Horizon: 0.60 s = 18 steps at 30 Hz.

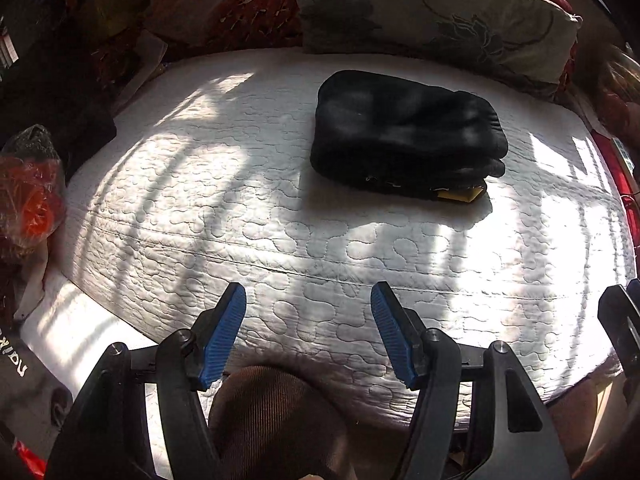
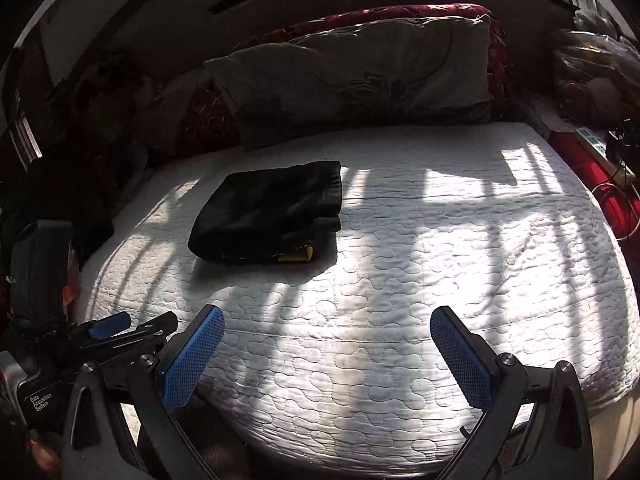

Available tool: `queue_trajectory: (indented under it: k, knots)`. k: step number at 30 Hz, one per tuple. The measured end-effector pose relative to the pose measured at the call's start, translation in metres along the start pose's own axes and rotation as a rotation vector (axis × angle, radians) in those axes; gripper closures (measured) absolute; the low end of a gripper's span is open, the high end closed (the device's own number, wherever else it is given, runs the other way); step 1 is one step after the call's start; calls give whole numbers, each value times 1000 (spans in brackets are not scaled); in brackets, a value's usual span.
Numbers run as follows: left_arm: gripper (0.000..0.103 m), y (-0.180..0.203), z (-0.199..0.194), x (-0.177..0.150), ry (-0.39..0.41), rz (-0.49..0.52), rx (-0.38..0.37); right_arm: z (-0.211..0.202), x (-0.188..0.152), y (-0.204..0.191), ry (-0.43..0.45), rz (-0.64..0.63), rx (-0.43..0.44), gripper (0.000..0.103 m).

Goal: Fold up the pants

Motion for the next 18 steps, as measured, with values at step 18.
queue_trajectory:
  k: [18]
  knots:
    - [39,-7,8,-5,-44,-53,-40,-3,-3,-2,30,-70,-98,0]
Point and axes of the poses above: each gripper's, at about its wrist camera, not at the fingertips, and z roughly the way its jaws point, y to its right, x to its top, the point moved 6 cm from there along z, roughly the way its jaws point, and after that the axes turned 9 degrees about x, right-handed, at the moved point
